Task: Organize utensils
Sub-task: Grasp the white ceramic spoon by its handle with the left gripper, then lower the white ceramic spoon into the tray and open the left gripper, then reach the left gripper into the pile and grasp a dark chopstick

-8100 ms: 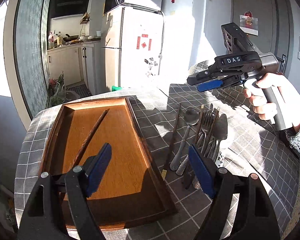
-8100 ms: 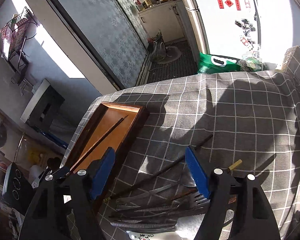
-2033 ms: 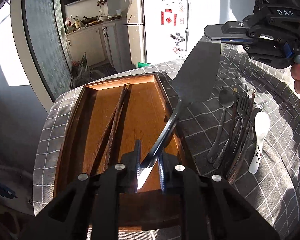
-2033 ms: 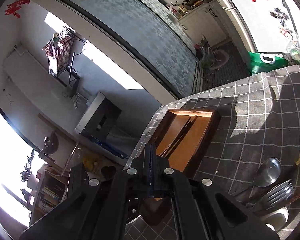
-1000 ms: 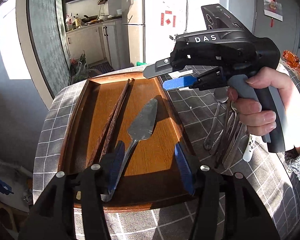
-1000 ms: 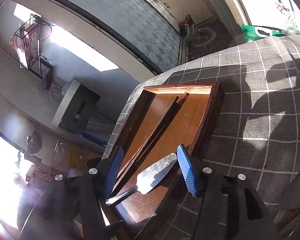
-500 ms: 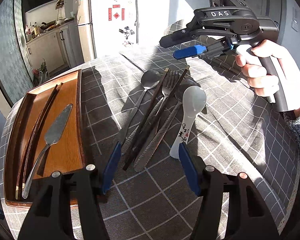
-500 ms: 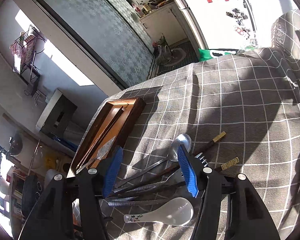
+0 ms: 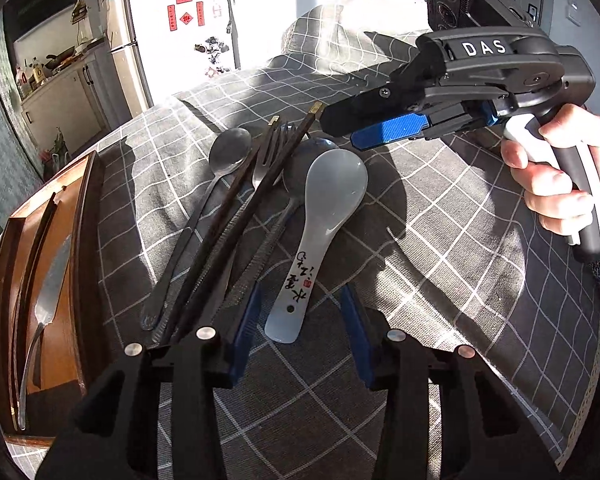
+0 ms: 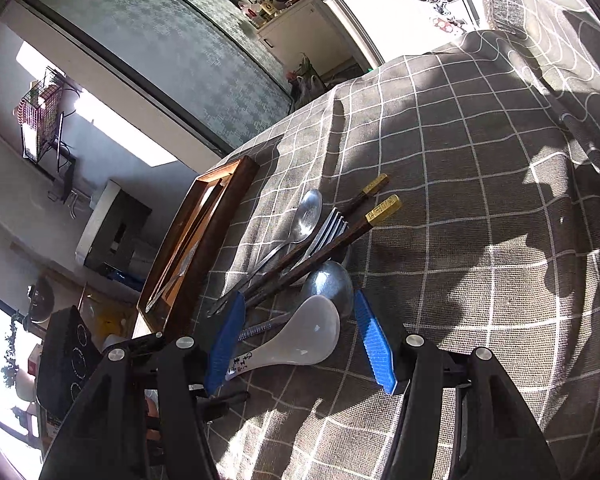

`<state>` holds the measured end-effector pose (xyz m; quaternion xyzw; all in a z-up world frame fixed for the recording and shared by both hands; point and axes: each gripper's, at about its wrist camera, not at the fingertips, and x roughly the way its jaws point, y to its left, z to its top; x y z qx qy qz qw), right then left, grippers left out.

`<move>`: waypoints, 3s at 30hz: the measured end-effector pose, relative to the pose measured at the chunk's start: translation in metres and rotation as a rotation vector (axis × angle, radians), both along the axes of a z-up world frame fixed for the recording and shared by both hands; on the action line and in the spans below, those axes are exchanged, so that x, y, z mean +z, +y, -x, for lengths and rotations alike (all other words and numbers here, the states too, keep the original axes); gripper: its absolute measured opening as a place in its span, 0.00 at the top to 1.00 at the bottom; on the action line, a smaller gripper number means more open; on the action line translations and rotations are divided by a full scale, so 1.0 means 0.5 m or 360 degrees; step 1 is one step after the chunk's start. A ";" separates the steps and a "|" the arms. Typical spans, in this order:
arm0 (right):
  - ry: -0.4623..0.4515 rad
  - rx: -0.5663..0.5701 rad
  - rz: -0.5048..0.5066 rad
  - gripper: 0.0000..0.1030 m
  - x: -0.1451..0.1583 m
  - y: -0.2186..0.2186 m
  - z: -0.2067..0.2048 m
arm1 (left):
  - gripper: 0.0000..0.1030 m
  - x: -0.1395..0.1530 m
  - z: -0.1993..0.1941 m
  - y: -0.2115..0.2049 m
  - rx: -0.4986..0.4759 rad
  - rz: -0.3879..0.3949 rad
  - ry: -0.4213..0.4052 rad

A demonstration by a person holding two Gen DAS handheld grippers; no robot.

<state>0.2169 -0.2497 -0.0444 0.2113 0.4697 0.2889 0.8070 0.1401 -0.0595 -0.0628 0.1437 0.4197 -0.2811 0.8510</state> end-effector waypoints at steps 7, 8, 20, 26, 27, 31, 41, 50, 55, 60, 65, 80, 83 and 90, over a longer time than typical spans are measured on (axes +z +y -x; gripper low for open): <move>0.0034 0.0005 0.0120 0.68 -0.032 0.022 0.009 | 0.55 -0.005 -0.008 -0.010 0.0002 -0.0004 -0.0001; 0.0020 -0.0005 0.0155 0.76 -0.034 0.028 0.010 | 0.55 -0.005 -0.006 -0.013 0.0000 -0.0008 -0.0004; -0.0147 -0.0013 0.0024 0.95 0.045 0.004 0.028 | 0.74 0.012 -0.001 -0.010 0.0036 0.0032 -0.0065; -0.0205 0.0007 0.0010 0.95 0.093 0.032 0.024 | 0.79 0.056 0.008 0.015 0.0069 0.0076 -0.0151; -0.0214 0.0017 0.0013 0.95 0.102 0.044 0.021 | 0.79 0.062 0.009 0.025 0.0081 0.0084 -0.0156; -0.0245 0.0104 0.0025 0.95 0.129 0.118 -0.001 | 0.78 0.087 0.009 0.086 0.0182 0.0096 -0.0206; -0.0171 0.0312 0.0044 0.95 0.100 0.349 -0.088 | 0.76 0.074 -0.024 0.283 0.0537 0.0011 -0.0170; -0.0074 0.0352 0.0043 0.96 0.047 0.423 -0.121 | 0.58 0.062 -0.032 0.379 0.0680 0.0005 -0.0151; -0.0059 0.0341 0.0067 0.96 0.035 0.439 -0.127 | 0.58 0.064 -0.034 0.392 0.0680 0.0061 -0.0155; -0.0072 0.0343 0.0124 0.95 0.030 0.460 -0.128 | 0.58 0.069 -0.021 0.370 0.0613 0.0085 -0.0167; -0.0074 0.0330 0.0194 0.94 0.022 0.475 -0.127 | 0.58 0.065 -0.010 0.343 0.0558 0.0064 -0.0170; -0.0126 0.0289 0.0104 0.51 0.063 0.408 -0.094 | 0.55 0.082 0.011 0.316 0.0501 0.0127 -0.0179; -0.0185 0.0264 0.0145 0.50 0.085 0.356 -0.073 | 0.48 0.087 0.024 0.290 0.0446 0.0130 -0.0218; -0.0234 0.0058 0.0253 0.50 0.109 0.193 -0.056 | 0.48 0.089 0.034 0.186 0.0274 0.0074 -0.0213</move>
